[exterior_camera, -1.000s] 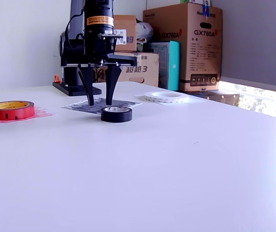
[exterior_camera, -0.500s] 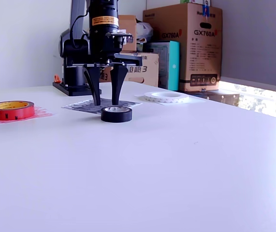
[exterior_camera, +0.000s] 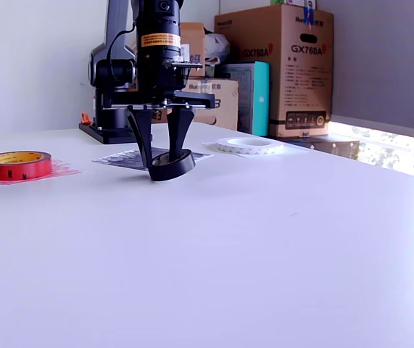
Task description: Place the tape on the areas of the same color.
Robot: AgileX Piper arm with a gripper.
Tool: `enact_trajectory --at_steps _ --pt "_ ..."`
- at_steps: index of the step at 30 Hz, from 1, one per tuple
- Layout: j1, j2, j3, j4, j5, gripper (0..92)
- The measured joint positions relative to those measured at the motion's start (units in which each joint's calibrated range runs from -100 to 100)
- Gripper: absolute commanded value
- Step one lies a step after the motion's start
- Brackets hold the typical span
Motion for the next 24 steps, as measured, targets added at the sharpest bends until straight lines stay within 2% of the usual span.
enact_trajectory --at_steps 18,20,24 --pt "-0.78 -1.14 0.00 0.29 -1.73 42.8" --pt "-0.78 -1.11 0.00 0.29 -1.73 39.7" --pt "-0.78 -1.11 0.00 0.29 -1.73 27.8"
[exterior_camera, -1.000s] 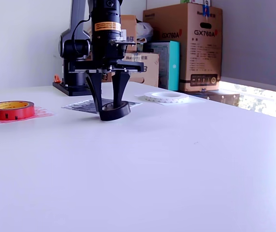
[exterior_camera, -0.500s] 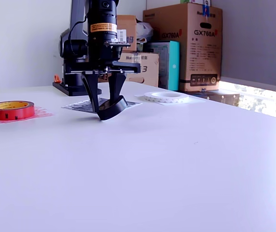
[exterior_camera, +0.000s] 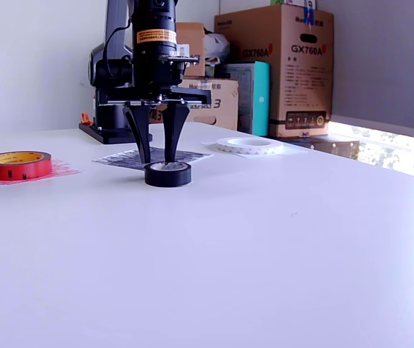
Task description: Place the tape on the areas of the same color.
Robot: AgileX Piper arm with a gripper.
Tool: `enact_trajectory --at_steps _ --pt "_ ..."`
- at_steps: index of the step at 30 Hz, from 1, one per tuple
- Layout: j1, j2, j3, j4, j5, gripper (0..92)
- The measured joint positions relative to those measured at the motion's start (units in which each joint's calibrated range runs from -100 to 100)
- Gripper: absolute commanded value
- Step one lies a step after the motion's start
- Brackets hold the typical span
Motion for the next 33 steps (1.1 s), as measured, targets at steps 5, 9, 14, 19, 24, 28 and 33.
enact_trajectory --at_steps 5,9,14,19,24,28,33 --pt "0.00 0.00 0.00 0.00 0.00 25.5" --pt "0.00 0.00 0.00 0.00 0.00 28.5" --pt "0.00 0.00 -0.84 1.62 0.00 33.4" --pt "-0.59 0.00 -1.19 1.15 0.00 36.4" --pt "-1.80 0.00 -1.19 -0.21 0.00 40.0" --pt "-1.80 -0.75 -0.70 -0.21 0.00 44.6" --pt "-1.80 -2.47 -0.10 0.90 0.00 44.9"
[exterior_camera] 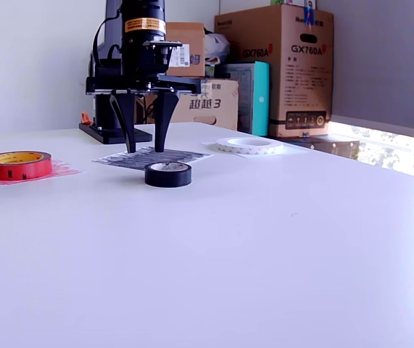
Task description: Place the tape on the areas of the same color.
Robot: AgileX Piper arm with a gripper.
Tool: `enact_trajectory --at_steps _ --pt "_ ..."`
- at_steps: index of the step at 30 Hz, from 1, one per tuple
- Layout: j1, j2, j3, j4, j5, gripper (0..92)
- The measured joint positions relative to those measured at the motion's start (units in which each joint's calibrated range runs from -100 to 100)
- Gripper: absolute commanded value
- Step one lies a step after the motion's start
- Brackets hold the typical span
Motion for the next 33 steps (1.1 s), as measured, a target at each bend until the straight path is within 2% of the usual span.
enact_trajectory --at_steps 33 --pt "0.08 1.73 0.00 -1.11 -1.68 45.2"
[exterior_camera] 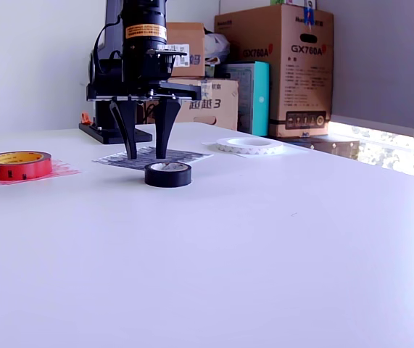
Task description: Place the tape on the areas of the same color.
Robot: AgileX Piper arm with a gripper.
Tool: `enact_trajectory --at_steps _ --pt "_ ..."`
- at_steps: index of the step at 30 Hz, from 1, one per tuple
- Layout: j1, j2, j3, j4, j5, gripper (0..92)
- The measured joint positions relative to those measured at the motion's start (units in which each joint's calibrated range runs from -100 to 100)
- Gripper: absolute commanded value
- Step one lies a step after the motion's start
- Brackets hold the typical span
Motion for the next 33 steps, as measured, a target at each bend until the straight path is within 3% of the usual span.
enact_trajectory --at_steps 33 --pt "-0.86 4.70 -1.06 0.05 0.09 44.8"
